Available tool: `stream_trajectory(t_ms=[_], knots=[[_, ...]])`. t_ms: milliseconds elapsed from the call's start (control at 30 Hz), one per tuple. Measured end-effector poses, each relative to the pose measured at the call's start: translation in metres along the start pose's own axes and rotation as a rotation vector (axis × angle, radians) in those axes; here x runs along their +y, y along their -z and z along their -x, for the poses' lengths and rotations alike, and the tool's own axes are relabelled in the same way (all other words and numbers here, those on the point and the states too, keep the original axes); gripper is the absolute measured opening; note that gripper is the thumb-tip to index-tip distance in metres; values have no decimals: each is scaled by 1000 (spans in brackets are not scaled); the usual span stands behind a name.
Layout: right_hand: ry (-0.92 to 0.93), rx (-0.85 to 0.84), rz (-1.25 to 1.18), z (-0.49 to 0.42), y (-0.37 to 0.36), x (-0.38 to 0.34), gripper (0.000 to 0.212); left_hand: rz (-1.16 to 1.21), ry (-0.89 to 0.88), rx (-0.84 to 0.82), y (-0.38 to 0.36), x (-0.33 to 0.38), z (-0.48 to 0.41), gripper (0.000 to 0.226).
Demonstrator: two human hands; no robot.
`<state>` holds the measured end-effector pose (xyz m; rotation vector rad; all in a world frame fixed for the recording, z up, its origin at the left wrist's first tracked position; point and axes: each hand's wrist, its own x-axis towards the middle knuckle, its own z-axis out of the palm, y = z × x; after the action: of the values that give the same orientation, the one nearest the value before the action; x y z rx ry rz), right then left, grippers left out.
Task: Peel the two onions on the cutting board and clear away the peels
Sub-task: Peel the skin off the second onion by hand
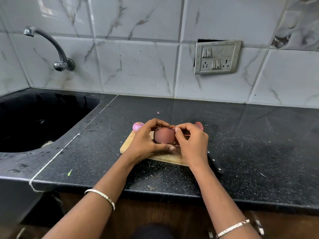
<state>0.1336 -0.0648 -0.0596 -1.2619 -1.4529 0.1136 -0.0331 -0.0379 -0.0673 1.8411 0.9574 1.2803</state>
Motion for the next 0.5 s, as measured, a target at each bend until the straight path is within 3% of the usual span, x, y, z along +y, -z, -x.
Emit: stream_trajectory(t_ms=[500], knots=[[-130,71,-93,-3,1,6,9,-42,33,23,-2,-10,-4,79]])
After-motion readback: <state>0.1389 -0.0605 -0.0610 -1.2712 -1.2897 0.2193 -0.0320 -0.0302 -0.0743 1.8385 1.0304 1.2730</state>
